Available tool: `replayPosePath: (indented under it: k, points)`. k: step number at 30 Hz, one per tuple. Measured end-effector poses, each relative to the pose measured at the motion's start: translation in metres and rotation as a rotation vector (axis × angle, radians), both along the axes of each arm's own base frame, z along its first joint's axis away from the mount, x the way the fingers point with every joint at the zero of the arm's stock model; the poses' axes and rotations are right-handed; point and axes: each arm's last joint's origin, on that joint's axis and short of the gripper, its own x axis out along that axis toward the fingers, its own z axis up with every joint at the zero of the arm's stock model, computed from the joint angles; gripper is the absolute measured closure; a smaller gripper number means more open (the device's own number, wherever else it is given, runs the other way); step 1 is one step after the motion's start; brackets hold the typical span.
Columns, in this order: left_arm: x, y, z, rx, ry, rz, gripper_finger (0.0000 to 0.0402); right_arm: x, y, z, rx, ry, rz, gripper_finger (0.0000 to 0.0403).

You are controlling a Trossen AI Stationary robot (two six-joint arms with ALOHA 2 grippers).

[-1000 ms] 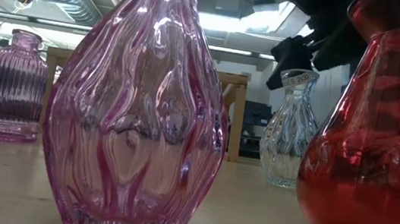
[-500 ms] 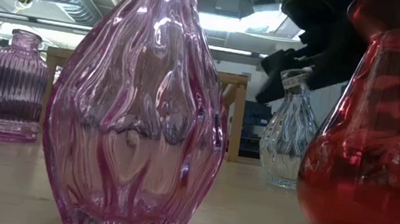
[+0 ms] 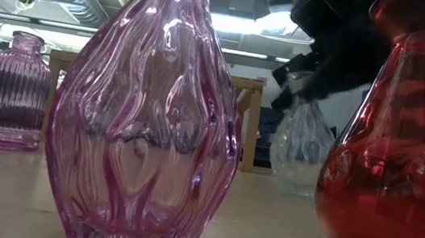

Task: Sort vases onto shelf
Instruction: Put the transparent vase on the shelf aligned with the other transparent vase on the right

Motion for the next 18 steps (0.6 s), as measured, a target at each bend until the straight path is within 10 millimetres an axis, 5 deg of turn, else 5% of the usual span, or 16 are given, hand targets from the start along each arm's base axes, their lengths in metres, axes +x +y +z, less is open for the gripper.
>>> replayPosePath:
  k: [5,10,13,18]
  points:
    - [0.0,0.0,0.0,0.001,0.001,0.0,0.0386,0.022,-0.021,0.05,-0.002,-0.119,-0.006,0.0291]
    - [0.0,0.0,0.0,0.018,0.011,0.007,0.0386,0.045,-0.05,0.133,-0.217,-0.243,-0.01,0.0291]
    - [0.0,0.0,0.0,0.034,0.021,0.014,0.0386,0.06,-0.083,0.172,-0.312,-0.28,-0.101,0.0291]
    - [0.0,0.0,0.0,0.045,0.026,0.018,0.0386,0.093,-0.15,0.202,-0.294,-0.35,-0.293,0.0291]
